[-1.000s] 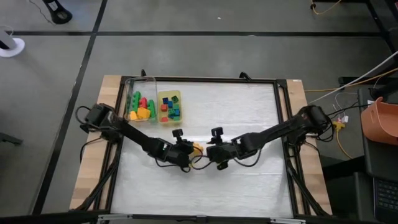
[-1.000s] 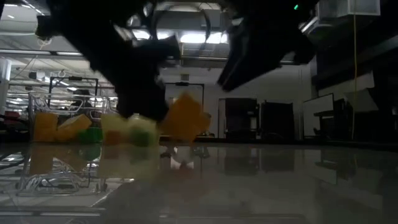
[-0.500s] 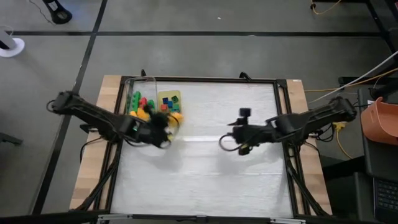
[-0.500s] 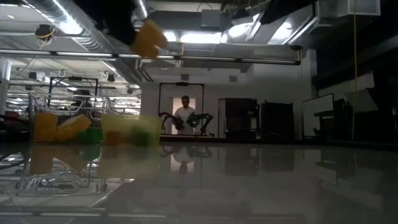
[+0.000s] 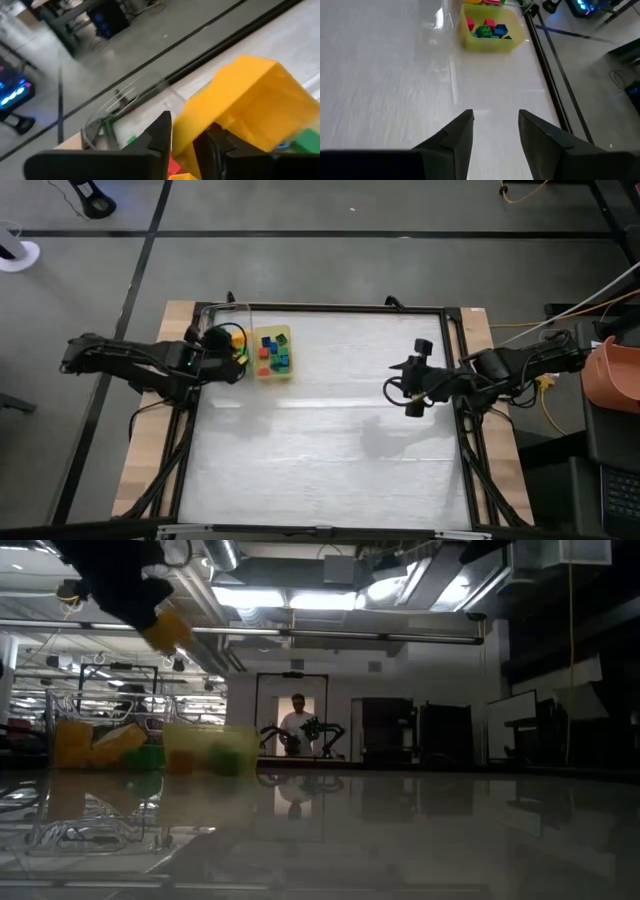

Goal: Sort blocks by size
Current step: Put the large yellow game piece into the transparent bin

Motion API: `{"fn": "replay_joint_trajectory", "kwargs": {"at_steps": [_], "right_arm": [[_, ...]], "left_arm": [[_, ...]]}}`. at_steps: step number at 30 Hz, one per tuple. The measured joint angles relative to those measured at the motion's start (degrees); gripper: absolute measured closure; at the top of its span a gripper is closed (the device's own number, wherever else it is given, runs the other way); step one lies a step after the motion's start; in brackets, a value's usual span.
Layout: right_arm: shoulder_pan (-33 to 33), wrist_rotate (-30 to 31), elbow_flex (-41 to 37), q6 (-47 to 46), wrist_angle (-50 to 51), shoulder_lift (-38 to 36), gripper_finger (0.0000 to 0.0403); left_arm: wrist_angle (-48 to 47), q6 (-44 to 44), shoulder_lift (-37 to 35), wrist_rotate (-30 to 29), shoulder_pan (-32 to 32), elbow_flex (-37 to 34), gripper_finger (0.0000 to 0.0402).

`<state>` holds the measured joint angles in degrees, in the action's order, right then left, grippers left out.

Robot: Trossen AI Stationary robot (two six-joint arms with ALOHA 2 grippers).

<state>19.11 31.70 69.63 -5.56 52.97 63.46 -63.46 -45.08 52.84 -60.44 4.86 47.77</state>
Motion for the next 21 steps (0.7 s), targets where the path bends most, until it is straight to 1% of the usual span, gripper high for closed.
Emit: {"fn": "replay_joint_trajectory", "kwargs": {"at_steps": [3,9,13,18,21], "right_arm": [[0.0,-0.23,0.01,0.0,0.0,0.0,0.0246],[0.0,-1.18,0.01,0.0,0.02,-0.03,0.0246],[-0.01,-1.13,0.0,0.0,0.06,-0.48,0.0246],[-0.01,-0.83,0.01,0.0,0.47,-0.76,0.0246],[0.0,-0.85,0.0,-0.03,1.14,-0.74,0.0246]], "left_arm": [[0.02,-0.69,0.11,0.82,-2.47,-1.89,0.0325],[0.01,-2.8,0.24,6.7,-6.7,-3.39,0.0283],[0.27,-2.47,0.24,7.52,-7.55,-3.39,0.026],[1.39,-2.49,0.24,7.74,-7.58,-3.39,0.0244],[1.41,-2.49,0.24,10.71,-7.99,-3.39,0.0235]]}}
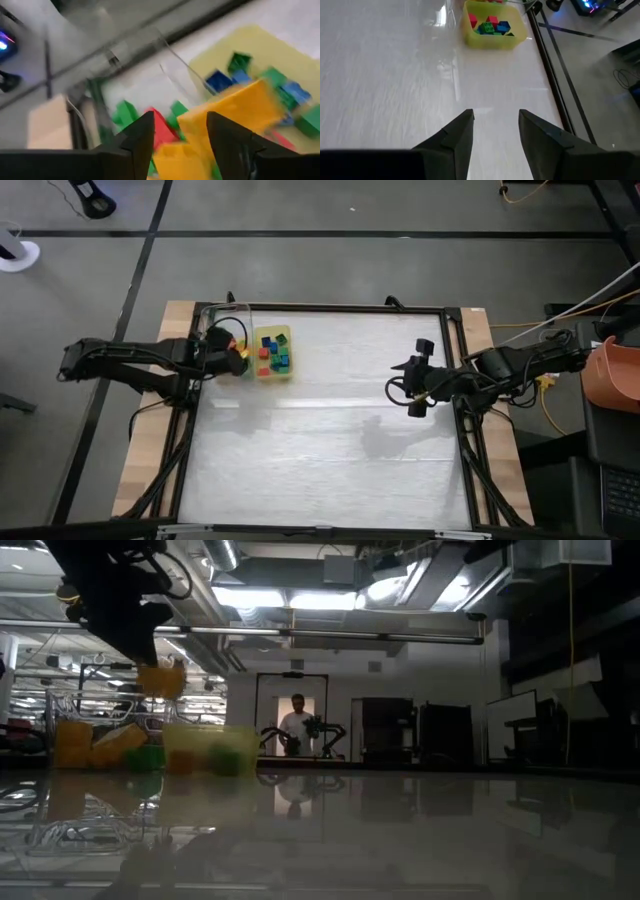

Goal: Sort blocks by size
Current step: Put the large yellow game piece into the transparent bin, then return to Home Position

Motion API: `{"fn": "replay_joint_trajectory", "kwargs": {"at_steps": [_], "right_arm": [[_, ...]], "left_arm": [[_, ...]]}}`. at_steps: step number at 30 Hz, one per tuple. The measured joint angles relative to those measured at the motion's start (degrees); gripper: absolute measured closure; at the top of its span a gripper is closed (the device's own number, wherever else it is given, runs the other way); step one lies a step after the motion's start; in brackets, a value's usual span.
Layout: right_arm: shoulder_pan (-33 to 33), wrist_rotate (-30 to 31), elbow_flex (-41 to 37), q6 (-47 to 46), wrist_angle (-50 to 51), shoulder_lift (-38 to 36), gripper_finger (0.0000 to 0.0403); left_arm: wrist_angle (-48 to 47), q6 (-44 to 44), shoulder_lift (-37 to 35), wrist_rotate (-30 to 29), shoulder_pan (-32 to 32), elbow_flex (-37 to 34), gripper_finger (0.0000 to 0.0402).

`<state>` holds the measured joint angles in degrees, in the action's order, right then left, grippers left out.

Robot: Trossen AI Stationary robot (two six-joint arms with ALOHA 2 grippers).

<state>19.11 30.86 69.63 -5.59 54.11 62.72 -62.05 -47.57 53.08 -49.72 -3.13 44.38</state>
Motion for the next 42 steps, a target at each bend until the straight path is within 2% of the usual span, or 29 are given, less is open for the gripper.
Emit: {"fn": "replay_joint_trajectory", "kwargs": {"at_steps": [3,6,8,11,15,21,26,33,36,39,42], "right_arm": [[-0.02,0.01,0.01,-0.04,0.13,0.0,0.0246],[0.0,0.0,0.01,-0.04,0.13,0.0,0.0246],[0.0,0.0,0.0,-0.06,0.13,0.0,0.0246],[-0.02,0.0,0.0,-0.08,0.13,0.0,0.0246],[-0.01,0.01,0.0,-0.15,0.25,-1.57,0.0246],[-0.01,0.04,-0.34,-4.3,3.36,-7.69,0.0246],[-0.02,1.93,-6.33,-8.35,2.93,-13.61,0.0246],[-0.02,1.49,-12.88,-9.15,4.0,-16.99,0.0246],[-0.02,3.25,-14.17,-9.53,1.26,-16.84,0.0246],[-0.02,5.07,-15.73,-10.48,-5.86,-16.98,0.0246],[-0.02,4.19,-18.88,-9.32,-12.25,-17.73,0.0246]], "left_arm": [[0.04,-1.96,0.0,7.75,-1.15,0.0,0.0221],[0.64,-8.97,0.0,17.81,-2.47,0.0,0.0211],[0.57,-10.63,-0.02,20.41,-2.87,0.0,0.021],[0.79,-9.78,-0.4,21.1,-2.99,0.15,0.0214],[1.41,-1.17,-2.13,21.54,-1.75,2.06,0.0217],[1.51,8.88,-9.78,21.13,2.92,3.63,0.0215],[0.76,10.32,-16.14,21.08,7.34,1.63,0.0215],[0.35,10.81,-19.92,20.8,8.42,1.01,0.0215],[0.79,12.11,-20.46,17.16,8.38,0.98,0.0215],[2.49,12.13,-20.65,16.4,9.0,0.9,0.0215],[10.48,14.48,-21.64,16.43,10.92,-2.51,0.0215]]}}
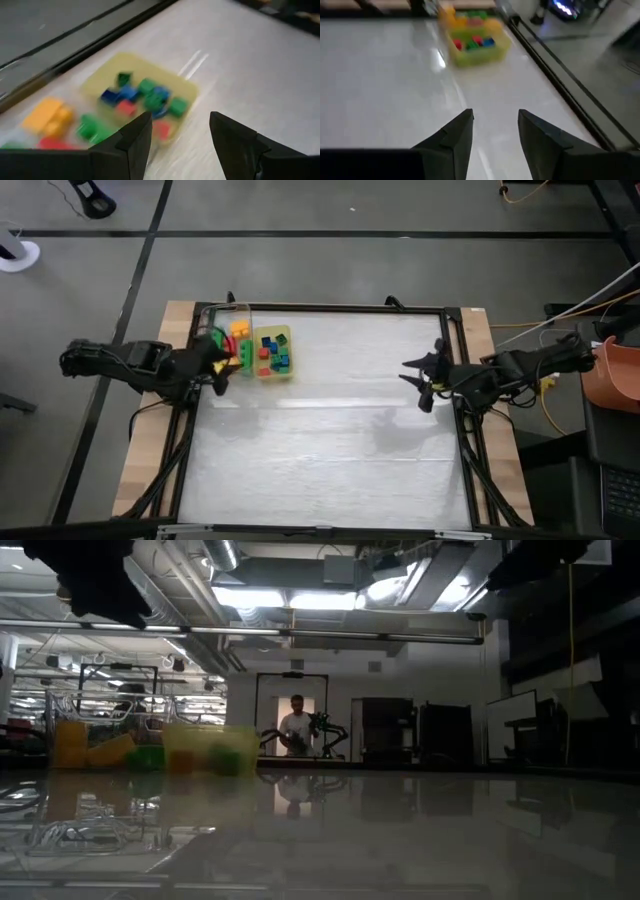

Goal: Sort blocks by size
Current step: Return to Home Position

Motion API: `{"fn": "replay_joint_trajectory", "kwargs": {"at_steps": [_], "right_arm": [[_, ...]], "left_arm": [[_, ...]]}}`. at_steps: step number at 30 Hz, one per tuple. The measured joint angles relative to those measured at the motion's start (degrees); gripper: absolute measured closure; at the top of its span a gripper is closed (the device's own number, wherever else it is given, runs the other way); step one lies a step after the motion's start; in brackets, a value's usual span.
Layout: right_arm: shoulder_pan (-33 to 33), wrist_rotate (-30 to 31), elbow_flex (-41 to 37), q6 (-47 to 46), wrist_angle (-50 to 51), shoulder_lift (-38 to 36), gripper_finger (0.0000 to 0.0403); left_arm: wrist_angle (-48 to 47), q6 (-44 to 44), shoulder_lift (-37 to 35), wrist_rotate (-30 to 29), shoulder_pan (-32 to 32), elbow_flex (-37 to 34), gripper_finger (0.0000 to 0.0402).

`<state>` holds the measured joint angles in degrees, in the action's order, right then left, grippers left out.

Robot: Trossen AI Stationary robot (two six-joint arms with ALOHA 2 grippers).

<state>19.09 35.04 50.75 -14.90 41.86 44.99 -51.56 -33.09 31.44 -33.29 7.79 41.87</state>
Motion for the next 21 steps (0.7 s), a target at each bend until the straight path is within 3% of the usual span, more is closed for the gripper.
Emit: {"fn": "replay_joint_trajectory", "kwargs": {"at_steps": [8,16,21], "right_arm": [[-0.38,-9.37,-12.02,3.05,-19.85,-6.6,0.0246],[-3.63,-18.49,-22.57,2.61,-32.68,-14.53,0.0246],[-5.72,-23.04,-29.48,1.54,-40.77,-15.61,0.0246]], "left_arm": [[26.46,9.49,-5.57,6.87,5.3,-14.71,0.0215],[39.32,11.45,-13.55,7.58,8.41,-25.06,0.0215],[45.02,13.79,-17.88,8.36,9.7,-30.52,0.0215]]}}
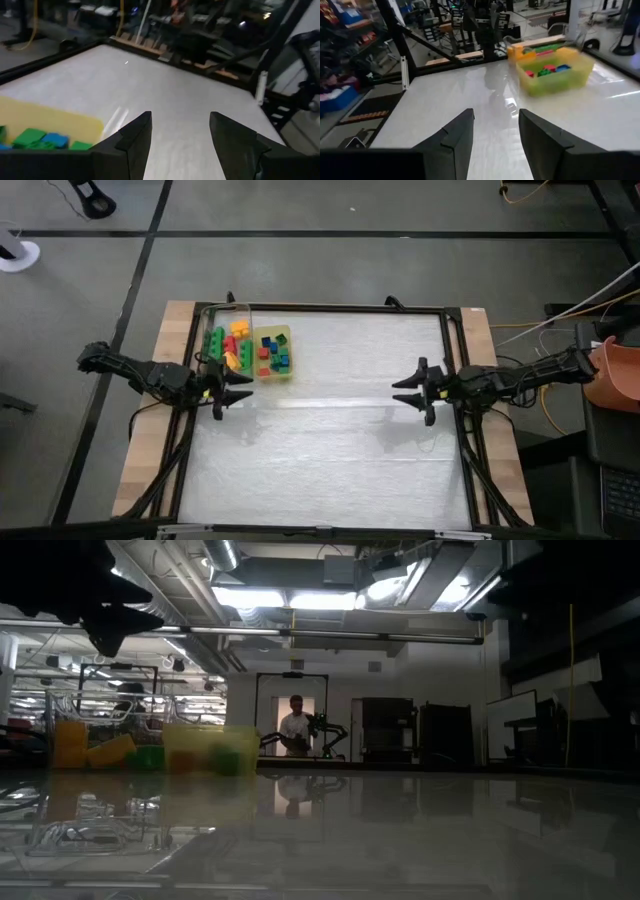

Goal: Sort blocks by size
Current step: Return to Home Position

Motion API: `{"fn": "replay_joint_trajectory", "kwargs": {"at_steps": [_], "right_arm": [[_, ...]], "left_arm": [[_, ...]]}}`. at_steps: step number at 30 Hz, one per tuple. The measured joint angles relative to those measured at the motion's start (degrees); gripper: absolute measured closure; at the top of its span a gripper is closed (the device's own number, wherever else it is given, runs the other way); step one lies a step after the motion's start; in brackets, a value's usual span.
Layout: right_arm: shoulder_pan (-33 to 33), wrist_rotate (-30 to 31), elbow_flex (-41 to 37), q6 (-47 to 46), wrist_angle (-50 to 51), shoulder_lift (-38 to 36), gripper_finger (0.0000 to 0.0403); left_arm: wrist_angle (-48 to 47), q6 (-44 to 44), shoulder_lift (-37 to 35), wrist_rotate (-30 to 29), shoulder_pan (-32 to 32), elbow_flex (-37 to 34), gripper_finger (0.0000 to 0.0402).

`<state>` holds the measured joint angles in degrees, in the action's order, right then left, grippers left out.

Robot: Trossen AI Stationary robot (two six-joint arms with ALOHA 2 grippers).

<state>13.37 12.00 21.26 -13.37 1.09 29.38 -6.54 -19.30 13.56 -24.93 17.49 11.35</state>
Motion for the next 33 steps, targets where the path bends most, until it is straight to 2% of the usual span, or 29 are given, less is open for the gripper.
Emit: {"fn": "replay_joint_trajectory", "kwargs": {"at_steps": [8,15,24,33], "right_arm": [[-1.85,-5.59,-11.89,-3.02,-14.82,0.1,0.0246],[-1.8,-8.25,-19.83,-3.21,-26.62,-0.12,0.0246],[-1.79,-8.63,-20.58,-4.59,-25.41,-0.25,0.0246],[-1.79,-9.58,-20.64,-2.61,-20.17,-7.66,0.0246]], "left_arm": [[9.93,7.02,-6.14,6.62,0.95,-7.88,0.0215],[9.78,9.04,-10.5,10.4,0.92,-10.79,0.0215],[9.35,14.97,-11.93,10.82,0.9,-10.79,0.0215],[9.32,18.41,-11.93,10.82,0.88,-10.79,0.0215]]}}
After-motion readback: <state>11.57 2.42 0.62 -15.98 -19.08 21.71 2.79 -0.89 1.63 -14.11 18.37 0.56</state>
